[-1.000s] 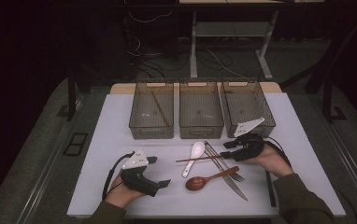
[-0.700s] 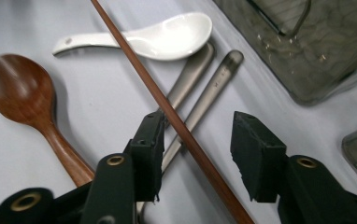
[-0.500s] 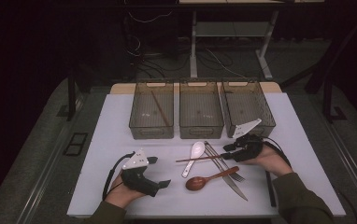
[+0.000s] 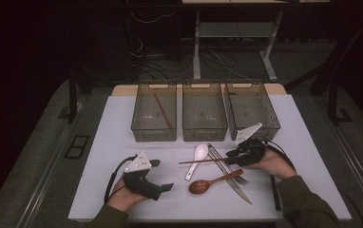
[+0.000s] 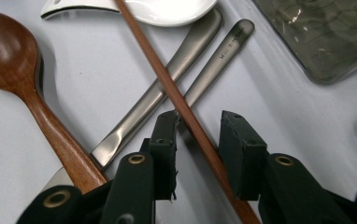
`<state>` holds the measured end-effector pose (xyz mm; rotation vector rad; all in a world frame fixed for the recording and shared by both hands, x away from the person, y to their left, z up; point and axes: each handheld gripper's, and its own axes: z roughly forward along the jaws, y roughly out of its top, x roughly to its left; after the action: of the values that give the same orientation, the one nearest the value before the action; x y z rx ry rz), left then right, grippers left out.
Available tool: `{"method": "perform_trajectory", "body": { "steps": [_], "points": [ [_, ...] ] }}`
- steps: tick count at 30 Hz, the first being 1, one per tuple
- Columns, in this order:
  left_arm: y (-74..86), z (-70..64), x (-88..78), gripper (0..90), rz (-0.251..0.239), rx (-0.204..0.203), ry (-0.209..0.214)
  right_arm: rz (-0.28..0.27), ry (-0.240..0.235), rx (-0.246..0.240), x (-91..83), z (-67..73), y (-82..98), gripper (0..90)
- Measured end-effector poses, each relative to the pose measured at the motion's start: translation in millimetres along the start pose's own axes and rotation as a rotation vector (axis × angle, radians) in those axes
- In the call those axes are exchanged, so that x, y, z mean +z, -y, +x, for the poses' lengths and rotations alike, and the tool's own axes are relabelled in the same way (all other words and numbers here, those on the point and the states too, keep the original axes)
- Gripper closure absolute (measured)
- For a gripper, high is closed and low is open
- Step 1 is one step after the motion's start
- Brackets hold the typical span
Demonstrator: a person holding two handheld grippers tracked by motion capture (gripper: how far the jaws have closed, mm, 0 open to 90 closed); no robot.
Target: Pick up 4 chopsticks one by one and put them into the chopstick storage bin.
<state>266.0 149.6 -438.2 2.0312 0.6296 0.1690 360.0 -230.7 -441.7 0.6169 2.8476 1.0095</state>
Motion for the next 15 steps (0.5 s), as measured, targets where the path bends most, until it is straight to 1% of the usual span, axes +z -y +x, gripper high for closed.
{"method": "perform_trajectory", "body": {
  "steps": [12,14,15],
  "points": [
    [0.0,0.1,0.0,2.9,0.0,-0.002,-0.001,0.009,0.0,-0.019,-0.8,0.9,0.6,75.1],
    [0.0,0.1,0.0,2.9,0.0,-0.001,-0.001,0.006,-0.007,-0.009,-0.9,2.3,0.6,76.5],
    [0.0,0.1,0.0,2.9,0.001,-0.001,0.0,0.012,-0.004,-0.026,-1.2,1.4,0.8,77.6]
  ]
}}
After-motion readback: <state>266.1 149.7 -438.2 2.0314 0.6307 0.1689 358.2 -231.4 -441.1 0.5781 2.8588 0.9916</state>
